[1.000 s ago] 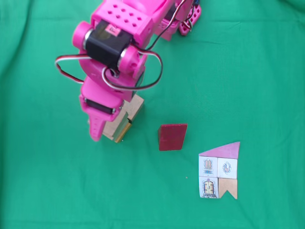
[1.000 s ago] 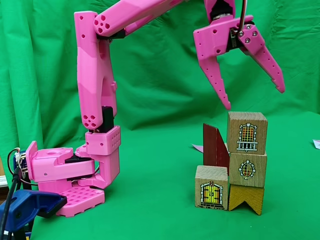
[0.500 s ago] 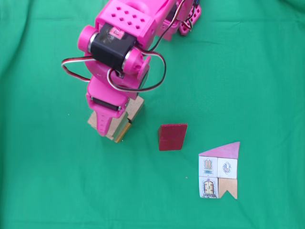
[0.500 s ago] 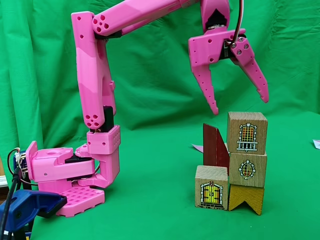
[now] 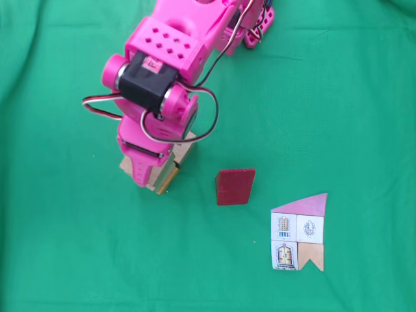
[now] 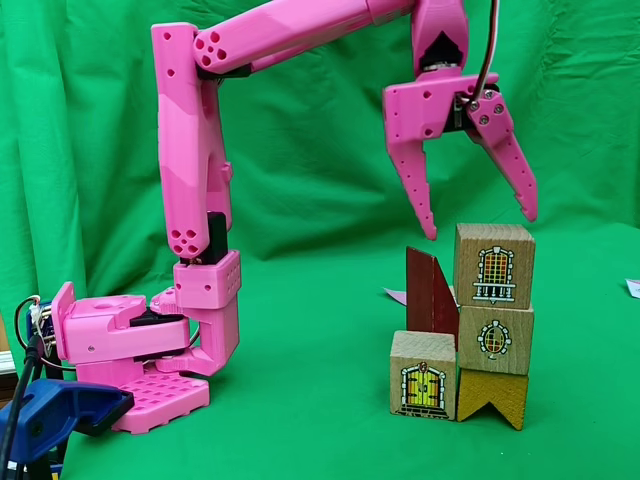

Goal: Grasp some building blocks and build the house on the picture.

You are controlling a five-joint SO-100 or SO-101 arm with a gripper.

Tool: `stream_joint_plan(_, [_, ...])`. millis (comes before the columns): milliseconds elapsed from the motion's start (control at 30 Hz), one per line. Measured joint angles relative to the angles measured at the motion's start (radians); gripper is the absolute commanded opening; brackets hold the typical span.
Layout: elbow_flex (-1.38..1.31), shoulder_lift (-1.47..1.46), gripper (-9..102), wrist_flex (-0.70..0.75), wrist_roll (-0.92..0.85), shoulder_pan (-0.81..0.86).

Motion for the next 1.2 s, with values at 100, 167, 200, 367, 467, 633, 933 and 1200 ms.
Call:
stream_joint_plan(100, [0.0, -0.002, 37, 0.0, 0.0, 0.0])
stream_joint_plan(167, [0.0, -0.002, 37, 0.0, 0.0, 0.0])
stream_joint_plan(200, [0.0, -0.002, 37, 0.0, 0.0, 0.0])
stream_joint_plan(367, [0.0, -0.017, 37, -0.003, 0.003, 0.0])
stream_joint_plan(467, [0.0, -0.026, 37, -0.006, 0.006, 0.0])
stream_joint_plan(633, [0.0, -0.026, 37, -0.037, -0.002, 0.006])
stream_joint_plan(933, [-0.011, -0.066, 37, -0.063, -0.002, 0.006])
stream_joint_plan(1200, [-0.011, -0.098, 36, -0.063, -0.002, 0.006])
